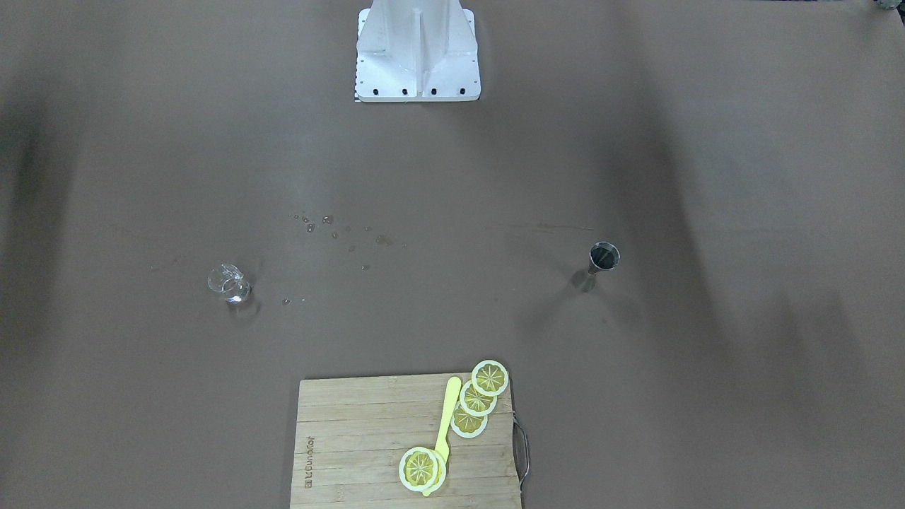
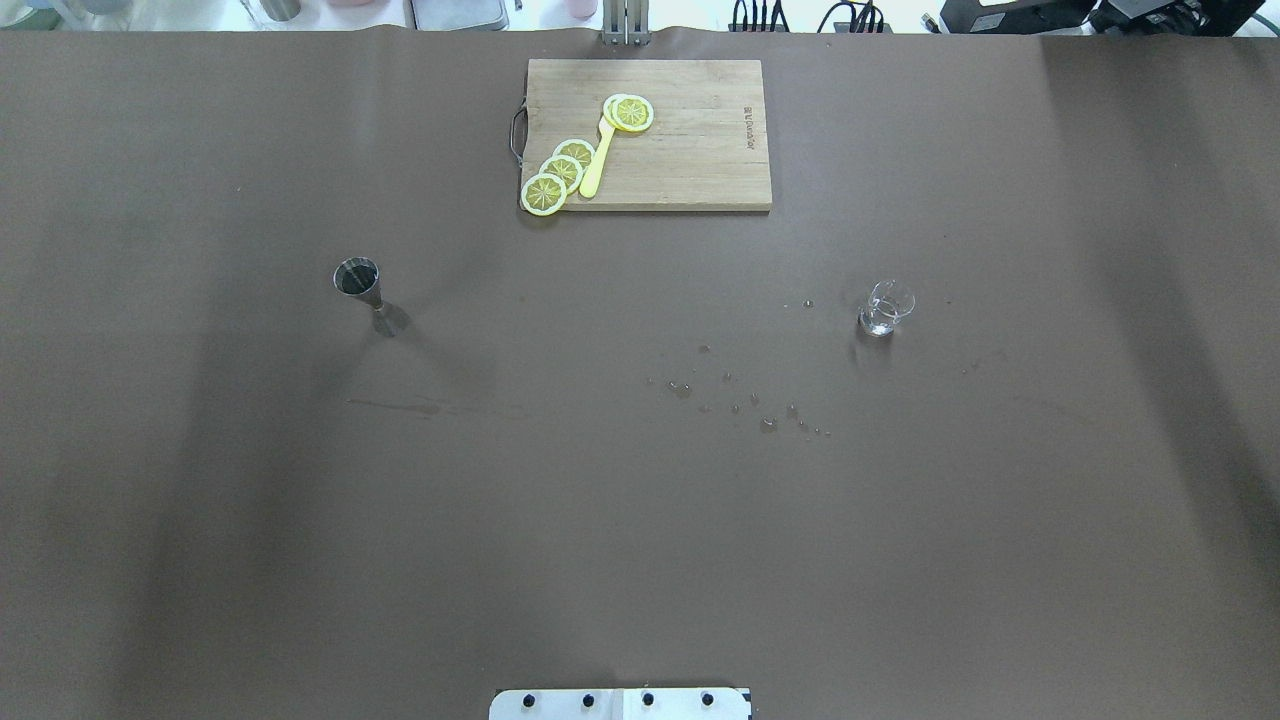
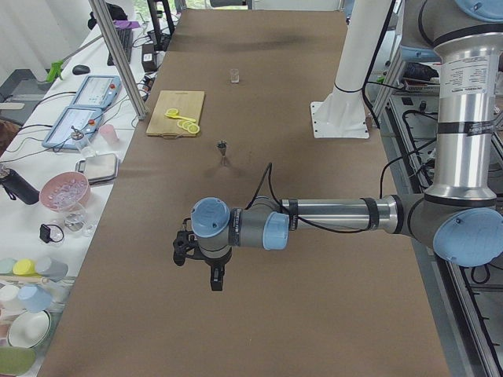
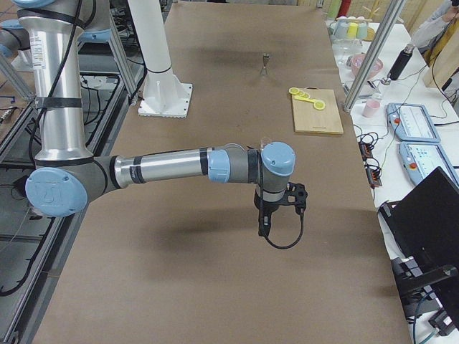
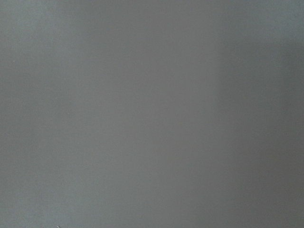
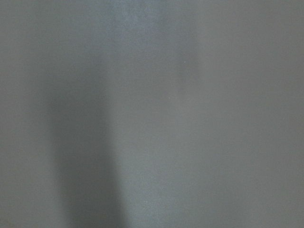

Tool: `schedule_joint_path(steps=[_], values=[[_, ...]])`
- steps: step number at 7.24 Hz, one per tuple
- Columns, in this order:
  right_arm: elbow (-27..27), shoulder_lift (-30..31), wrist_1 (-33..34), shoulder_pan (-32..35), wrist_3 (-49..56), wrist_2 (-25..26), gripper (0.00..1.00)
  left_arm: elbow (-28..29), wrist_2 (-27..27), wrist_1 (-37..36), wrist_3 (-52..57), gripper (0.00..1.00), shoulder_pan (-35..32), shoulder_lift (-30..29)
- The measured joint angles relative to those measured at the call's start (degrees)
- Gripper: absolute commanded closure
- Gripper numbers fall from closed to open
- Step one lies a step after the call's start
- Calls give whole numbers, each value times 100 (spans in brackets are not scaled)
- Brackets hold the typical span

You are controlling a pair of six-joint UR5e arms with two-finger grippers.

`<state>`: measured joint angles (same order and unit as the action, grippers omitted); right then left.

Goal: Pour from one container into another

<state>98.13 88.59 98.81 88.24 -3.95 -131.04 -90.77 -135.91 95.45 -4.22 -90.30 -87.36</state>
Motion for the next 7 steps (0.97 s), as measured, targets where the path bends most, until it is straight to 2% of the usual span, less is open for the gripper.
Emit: schedule_joint_path(steps=[7], values=[[-40, 135, -62, -5, 87, 111, 0, -2, 3, 0, 5, 1, -5, 0]])
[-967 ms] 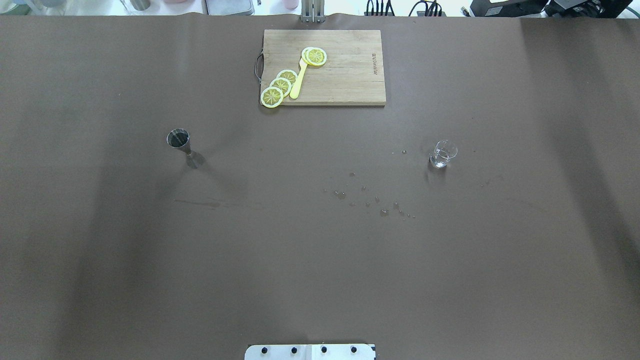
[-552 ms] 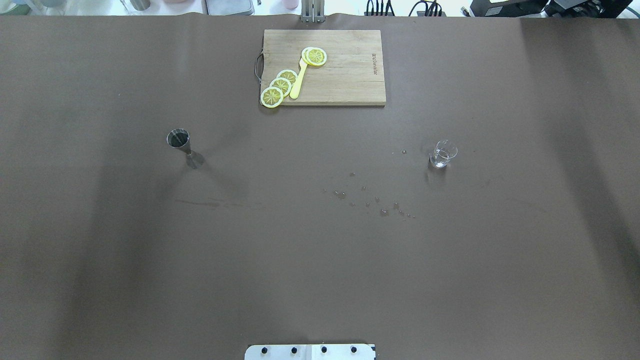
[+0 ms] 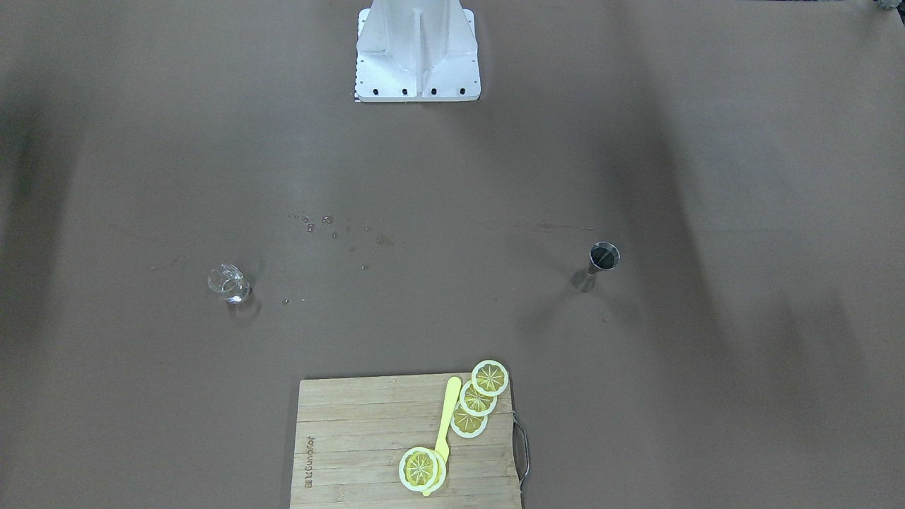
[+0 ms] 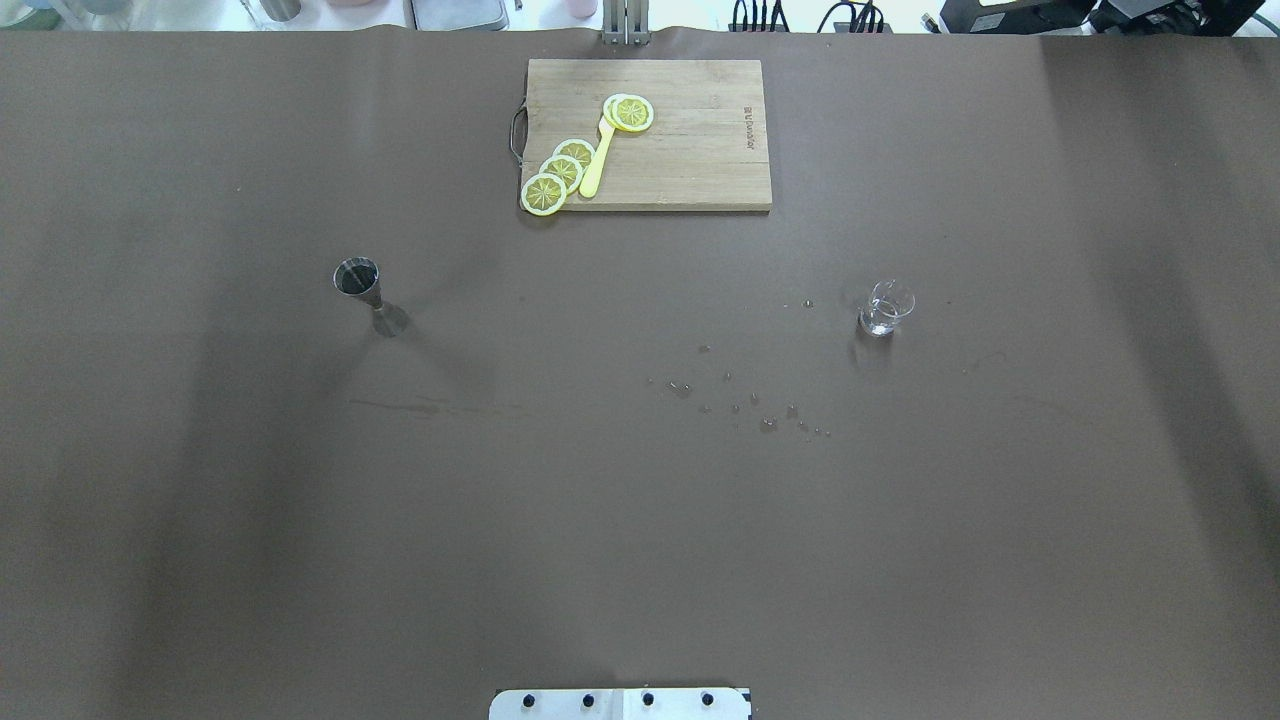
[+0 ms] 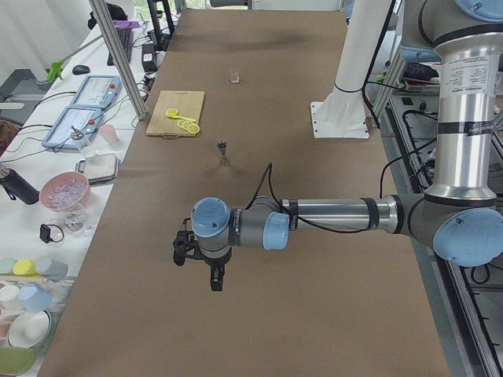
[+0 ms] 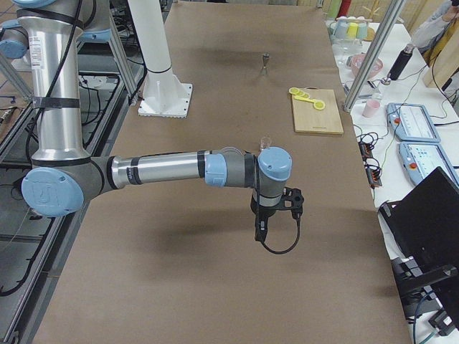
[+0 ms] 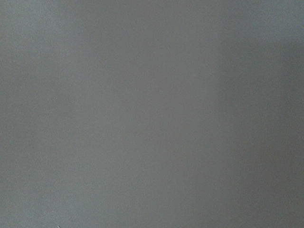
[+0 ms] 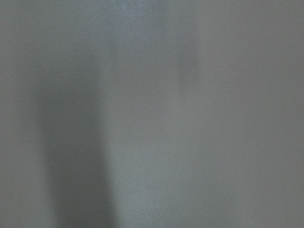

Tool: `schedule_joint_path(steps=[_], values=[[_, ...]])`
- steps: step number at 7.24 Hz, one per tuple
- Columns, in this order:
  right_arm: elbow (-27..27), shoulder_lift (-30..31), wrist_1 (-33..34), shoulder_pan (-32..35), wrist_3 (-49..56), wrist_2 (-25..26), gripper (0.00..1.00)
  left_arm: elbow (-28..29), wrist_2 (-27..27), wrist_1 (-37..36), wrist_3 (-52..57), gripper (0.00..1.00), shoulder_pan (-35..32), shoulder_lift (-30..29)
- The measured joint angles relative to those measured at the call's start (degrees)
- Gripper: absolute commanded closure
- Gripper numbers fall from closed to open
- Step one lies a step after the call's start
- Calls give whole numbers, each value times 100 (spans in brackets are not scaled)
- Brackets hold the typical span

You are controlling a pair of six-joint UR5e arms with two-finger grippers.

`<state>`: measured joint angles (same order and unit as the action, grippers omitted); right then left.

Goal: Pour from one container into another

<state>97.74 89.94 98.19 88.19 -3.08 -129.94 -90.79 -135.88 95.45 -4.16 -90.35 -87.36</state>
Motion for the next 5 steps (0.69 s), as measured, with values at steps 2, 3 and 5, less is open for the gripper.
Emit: schedule_joint_path(steps=[2, 3, 5], values=[[-9, 44, -7, 1, 0, 13, 0, 0, 1, 0, 3, 1, 0, 0], [-18, 55, -46, 0, 6, 81, 0, 0, 0, 0, 1, 1, 0, 0], [-76, 107, -337, -3, 60, 338, 0, -2, 0, 0, -4, 1, 0, 0]])
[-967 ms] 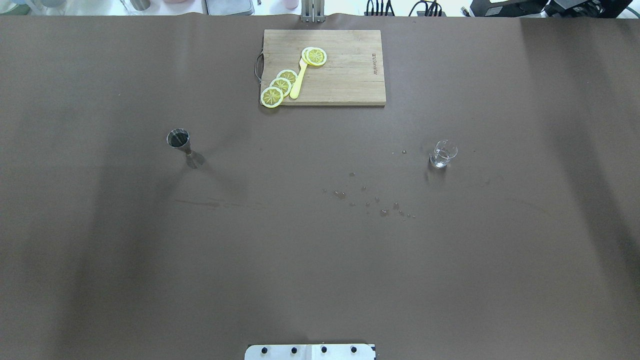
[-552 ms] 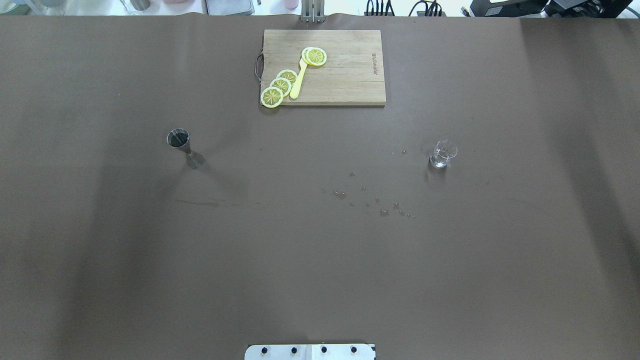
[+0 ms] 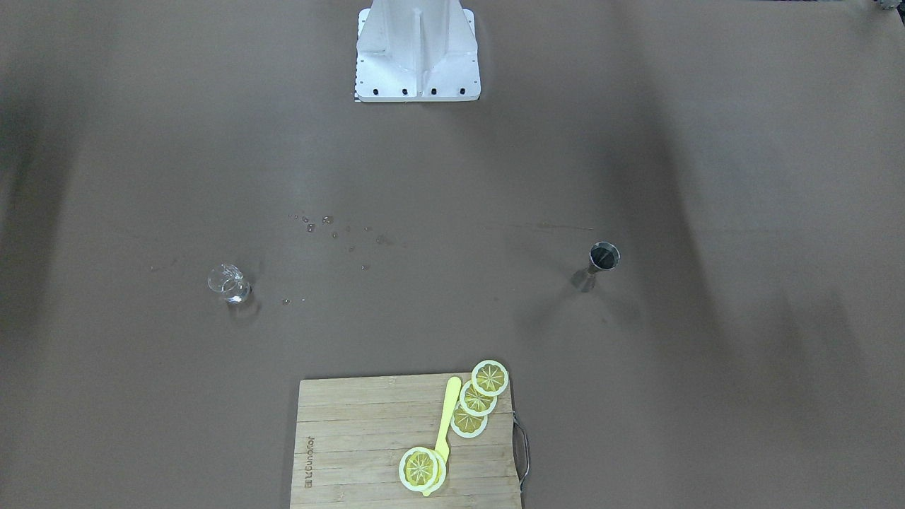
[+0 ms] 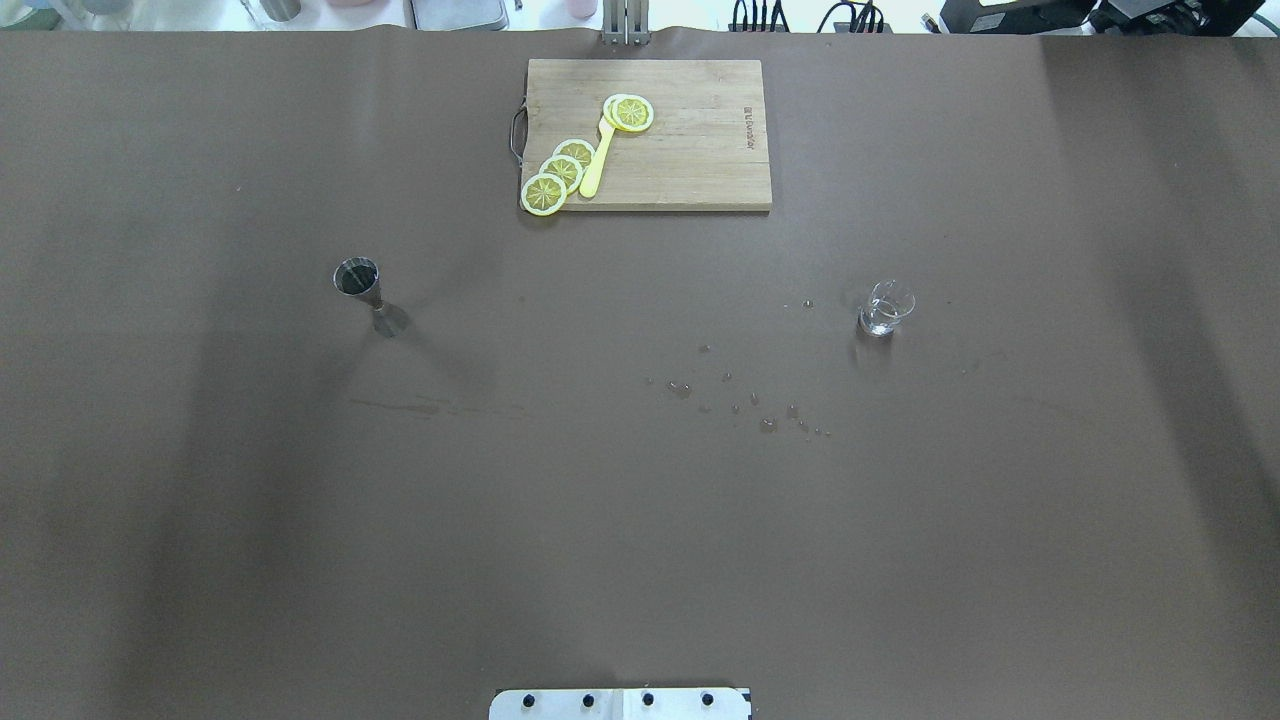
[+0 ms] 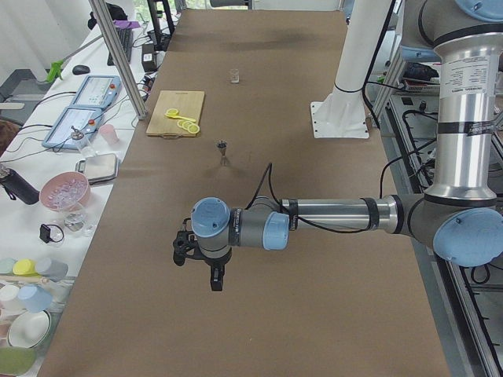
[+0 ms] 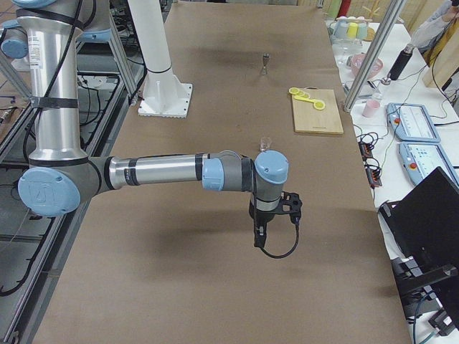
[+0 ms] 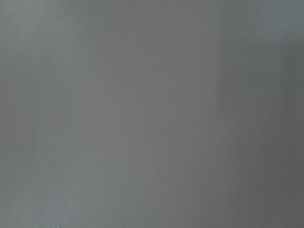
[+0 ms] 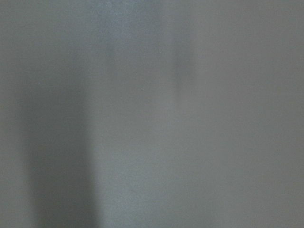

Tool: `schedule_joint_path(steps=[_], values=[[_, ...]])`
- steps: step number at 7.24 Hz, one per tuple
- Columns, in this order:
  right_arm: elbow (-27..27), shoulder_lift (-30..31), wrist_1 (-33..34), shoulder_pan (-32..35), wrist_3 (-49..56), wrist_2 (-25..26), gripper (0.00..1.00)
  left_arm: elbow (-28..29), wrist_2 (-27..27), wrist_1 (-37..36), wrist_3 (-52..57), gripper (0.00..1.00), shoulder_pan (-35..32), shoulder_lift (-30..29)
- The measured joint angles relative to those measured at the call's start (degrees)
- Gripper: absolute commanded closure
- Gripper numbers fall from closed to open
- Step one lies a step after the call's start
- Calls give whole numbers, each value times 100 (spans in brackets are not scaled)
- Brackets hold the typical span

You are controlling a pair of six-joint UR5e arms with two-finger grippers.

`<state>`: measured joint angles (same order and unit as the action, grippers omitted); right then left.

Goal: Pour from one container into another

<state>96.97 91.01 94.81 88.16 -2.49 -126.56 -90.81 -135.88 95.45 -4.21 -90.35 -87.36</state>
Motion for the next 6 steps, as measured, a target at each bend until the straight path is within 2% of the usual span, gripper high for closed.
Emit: schedule_joint_path(steps=[4, 6], values=[[-23, -2, -171, -141, 170, 11, 0, -9, 0, 0, -1, 1, 0, 0], [-50, -18, -173, -280, 1045, 5, 0, -13, 0, 0, -1, 1, -2, 0]])
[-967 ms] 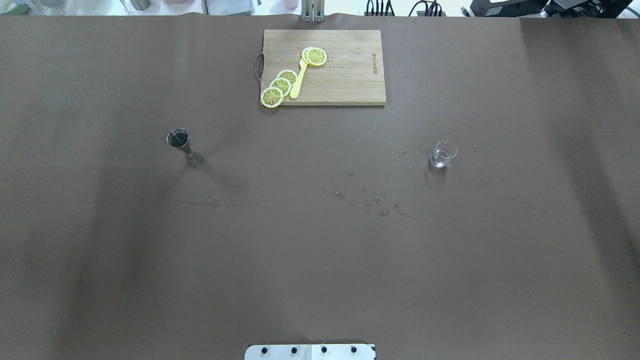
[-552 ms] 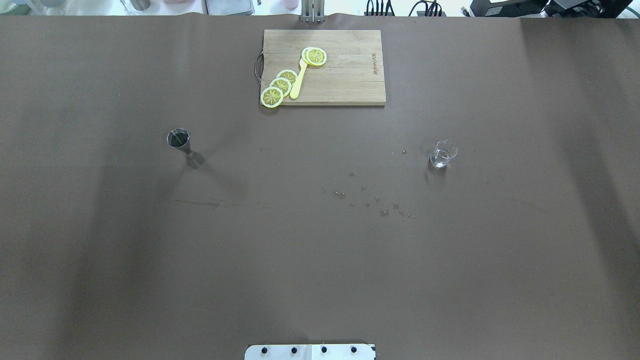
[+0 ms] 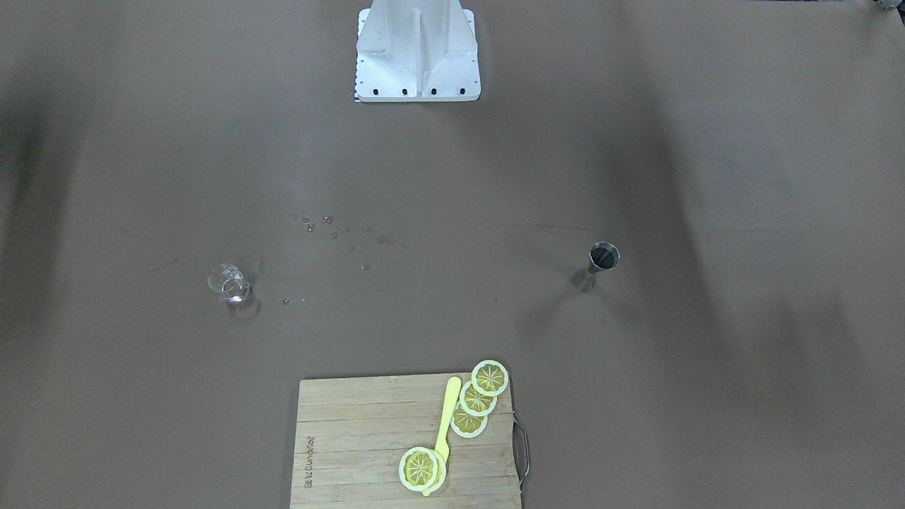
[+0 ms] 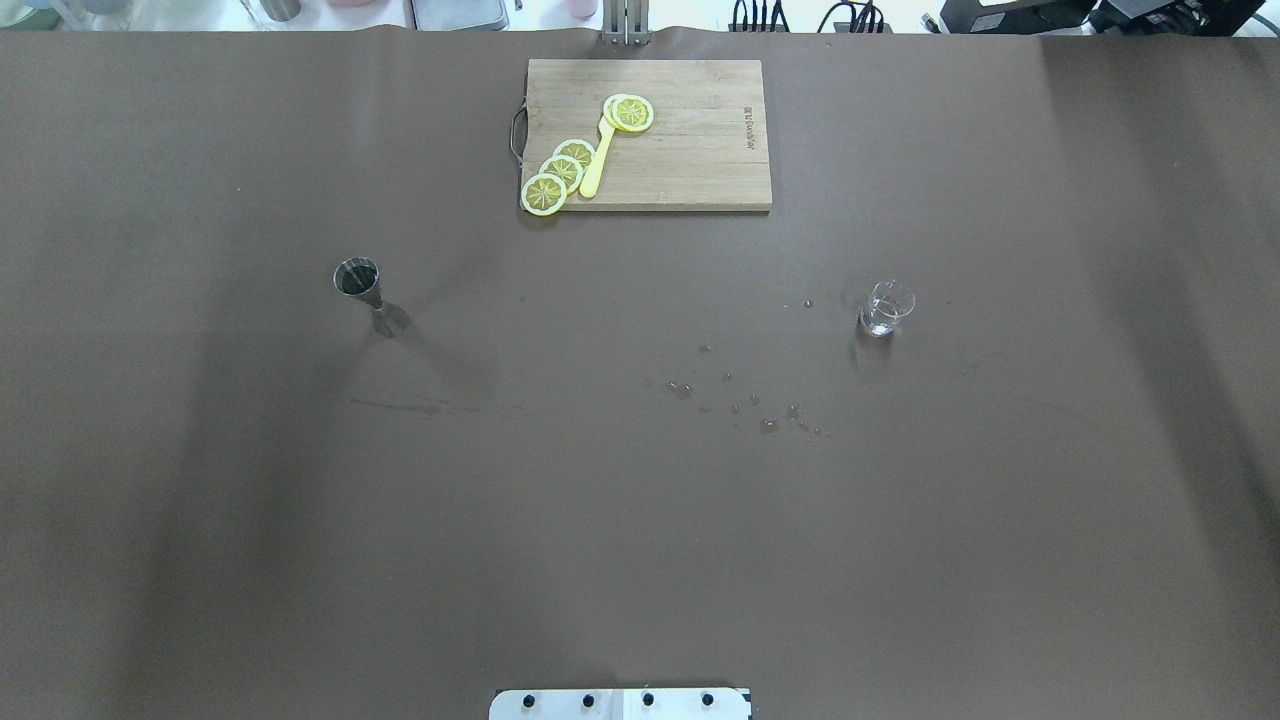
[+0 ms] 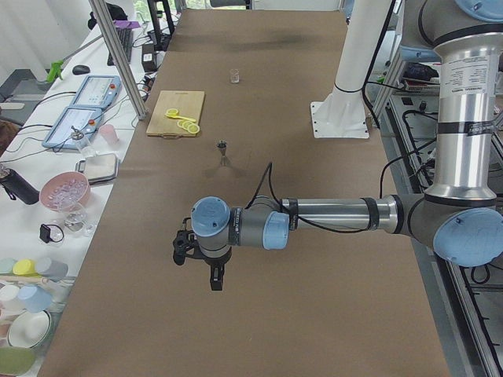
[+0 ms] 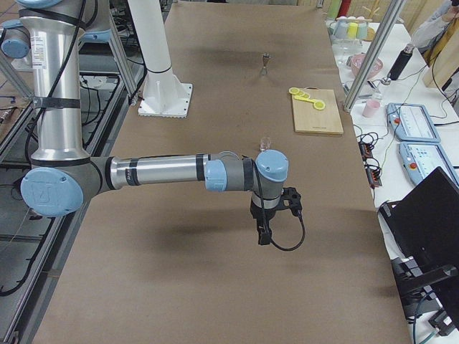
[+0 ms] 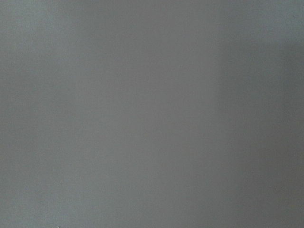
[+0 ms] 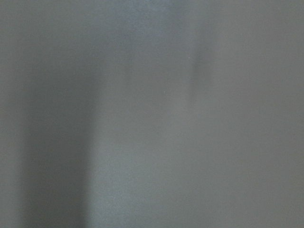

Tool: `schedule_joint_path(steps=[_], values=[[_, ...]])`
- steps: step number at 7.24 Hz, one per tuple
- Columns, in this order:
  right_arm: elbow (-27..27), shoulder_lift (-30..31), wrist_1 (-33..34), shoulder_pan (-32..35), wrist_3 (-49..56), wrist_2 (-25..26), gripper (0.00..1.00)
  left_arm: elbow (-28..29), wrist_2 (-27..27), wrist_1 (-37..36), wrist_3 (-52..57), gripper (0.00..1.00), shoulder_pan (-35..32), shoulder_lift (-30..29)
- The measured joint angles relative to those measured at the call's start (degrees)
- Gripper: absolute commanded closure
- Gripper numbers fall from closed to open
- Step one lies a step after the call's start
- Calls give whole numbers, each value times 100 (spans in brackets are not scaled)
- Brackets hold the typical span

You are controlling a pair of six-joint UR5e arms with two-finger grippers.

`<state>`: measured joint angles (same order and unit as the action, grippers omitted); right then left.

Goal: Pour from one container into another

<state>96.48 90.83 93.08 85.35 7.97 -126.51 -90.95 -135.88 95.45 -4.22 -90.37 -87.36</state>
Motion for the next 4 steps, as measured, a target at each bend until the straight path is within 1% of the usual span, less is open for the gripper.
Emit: schedule_joint_path(steps=[1, 4], values=[[-21, -33, 0, -29, 248, -25, 0, -1, 0, 0, 0, 1, -3, 0], [-45, -340, 0, -44, 367, -349, 0, -9, -7, 0, 0, 1, -1, 0]])
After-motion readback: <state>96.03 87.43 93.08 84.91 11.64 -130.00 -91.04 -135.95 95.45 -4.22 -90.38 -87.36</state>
